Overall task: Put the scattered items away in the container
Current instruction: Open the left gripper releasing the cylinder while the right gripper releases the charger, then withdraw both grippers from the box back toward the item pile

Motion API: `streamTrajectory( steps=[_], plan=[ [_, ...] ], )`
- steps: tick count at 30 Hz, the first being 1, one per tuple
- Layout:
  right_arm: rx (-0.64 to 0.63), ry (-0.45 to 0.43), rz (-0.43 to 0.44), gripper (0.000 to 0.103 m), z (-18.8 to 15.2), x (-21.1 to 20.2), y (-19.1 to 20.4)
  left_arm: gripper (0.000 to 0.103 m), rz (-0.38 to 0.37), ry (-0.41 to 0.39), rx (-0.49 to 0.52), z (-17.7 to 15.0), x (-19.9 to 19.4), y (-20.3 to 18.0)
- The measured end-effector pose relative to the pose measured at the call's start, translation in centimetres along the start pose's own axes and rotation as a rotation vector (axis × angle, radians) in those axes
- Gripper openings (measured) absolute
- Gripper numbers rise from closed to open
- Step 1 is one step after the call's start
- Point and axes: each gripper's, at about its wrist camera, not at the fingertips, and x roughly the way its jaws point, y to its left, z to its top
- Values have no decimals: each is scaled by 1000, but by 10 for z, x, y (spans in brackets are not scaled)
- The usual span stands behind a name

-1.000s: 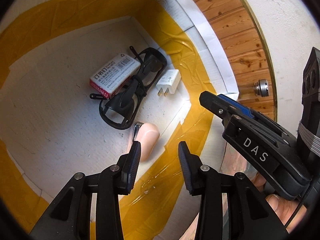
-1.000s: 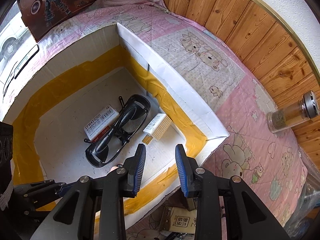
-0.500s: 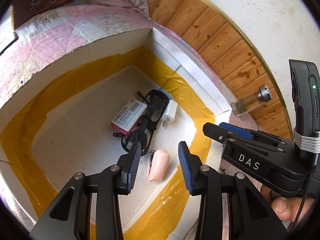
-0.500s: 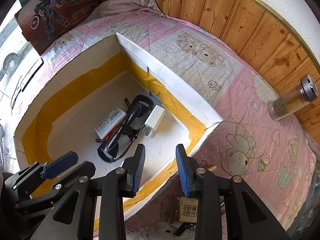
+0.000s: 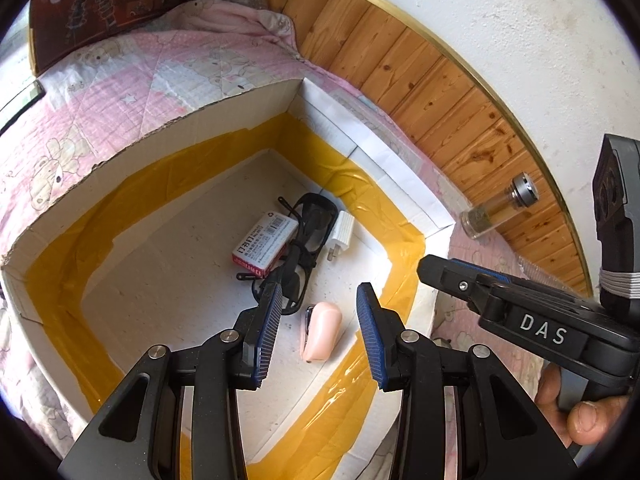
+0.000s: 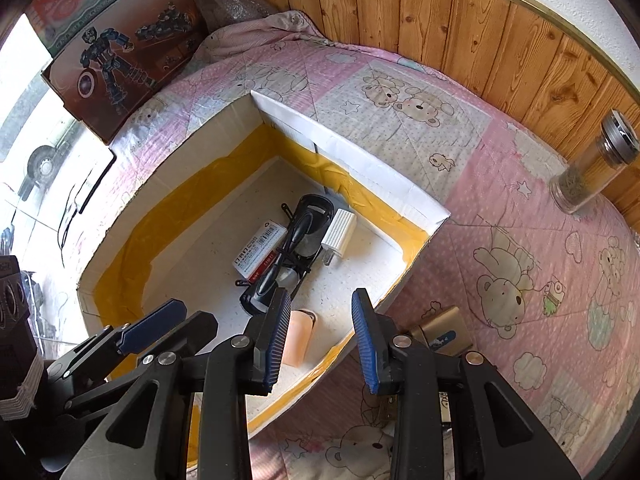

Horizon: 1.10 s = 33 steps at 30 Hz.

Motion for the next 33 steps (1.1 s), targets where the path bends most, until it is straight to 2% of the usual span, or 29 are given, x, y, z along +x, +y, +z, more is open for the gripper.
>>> streamTrajectory(
  steps=[5, 10, 16, 25, 33],
  plan=[
    [34, -24, 25, 34, -4, -10, -3, 41, 52, -19, -49, 1, -6, 18],
    [39, -38, 43, 34, -8, -16, -2, 41, 66, -16, -70, 0, -8, 28],
    [11, -59, 60, 34, -13, -23, 9, 41, 76, -37, -20, -8, -15, 17],
    [-117, -124, -5, 36, -26, -42, 31, 41, 102, -152, 73, -8, -37, -2],
    [-106, -159, 8, 39, -41, -55, 26, 41, 103, -173, 101, -10, -43, -5]
  ],
)
